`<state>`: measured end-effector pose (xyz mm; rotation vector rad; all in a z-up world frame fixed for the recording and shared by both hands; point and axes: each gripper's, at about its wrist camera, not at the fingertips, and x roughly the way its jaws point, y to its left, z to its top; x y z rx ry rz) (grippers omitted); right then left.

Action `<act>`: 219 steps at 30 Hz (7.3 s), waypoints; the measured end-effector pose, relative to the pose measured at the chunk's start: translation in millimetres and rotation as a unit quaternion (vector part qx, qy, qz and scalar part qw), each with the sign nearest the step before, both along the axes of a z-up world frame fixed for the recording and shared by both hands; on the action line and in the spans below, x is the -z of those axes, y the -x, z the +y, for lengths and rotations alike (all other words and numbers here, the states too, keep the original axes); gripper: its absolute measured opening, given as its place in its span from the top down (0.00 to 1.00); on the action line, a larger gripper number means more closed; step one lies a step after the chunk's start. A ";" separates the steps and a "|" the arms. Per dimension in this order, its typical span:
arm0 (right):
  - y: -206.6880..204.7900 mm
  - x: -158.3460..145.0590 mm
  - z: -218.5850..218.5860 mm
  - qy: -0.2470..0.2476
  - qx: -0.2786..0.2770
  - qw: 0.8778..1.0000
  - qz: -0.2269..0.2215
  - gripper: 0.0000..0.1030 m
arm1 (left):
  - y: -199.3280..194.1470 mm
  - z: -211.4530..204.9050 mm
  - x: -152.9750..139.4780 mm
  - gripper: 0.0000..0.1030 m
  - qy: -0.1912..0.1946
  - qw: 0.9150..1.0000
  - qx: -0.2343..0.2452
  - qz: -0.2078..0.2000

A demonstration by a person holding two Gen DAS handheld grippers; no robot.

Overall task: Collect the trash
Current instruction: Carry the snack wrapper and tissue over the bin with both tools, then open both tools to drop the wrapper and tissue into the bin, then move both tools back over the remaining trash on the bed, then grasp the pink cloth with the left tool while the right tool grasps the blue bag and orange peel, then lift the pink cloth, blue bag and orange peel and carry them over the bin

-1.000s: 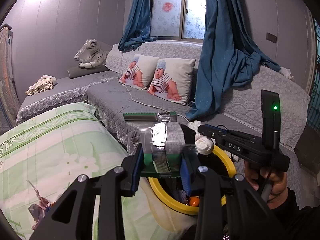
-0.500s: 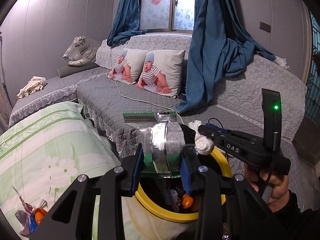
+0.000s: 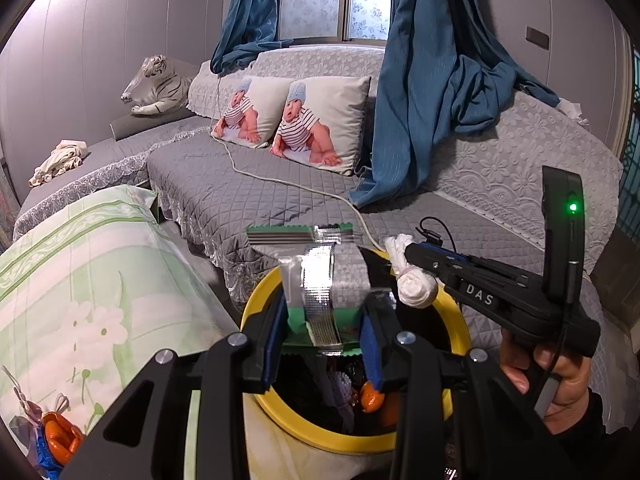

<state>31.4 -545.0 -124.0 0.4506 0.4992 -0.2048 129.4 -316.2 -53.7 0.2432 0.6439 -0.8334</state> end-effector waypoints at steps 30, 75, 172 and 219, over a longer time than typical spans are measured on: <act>5.0 13.2 -24.3 -0.025 0.057 0.998 0.022 0.55 | -29.6 -2.5 24.6 0.24 0.012 0.997 -0.055 0.051; -45.2 -69.5 217.4 0.099 -0.233 0.966 -0.052 0.12 | -75.8 306.4 6.3 0.08 0.002 0.944 -0.330 -0.012; -146.5 16.4 383.4 0.108 -0.408 0.899 0.116 0.51 | -145.6 343.2 81.3 0.96 -0.001 0.936 -0.316 0.154; -72.9 -52.9 250.4 0.054 -0.295 0.953 0.030 0.57 | -14.2 284.4 -32.9 0.96 0.085 0.973 -0.212 0.016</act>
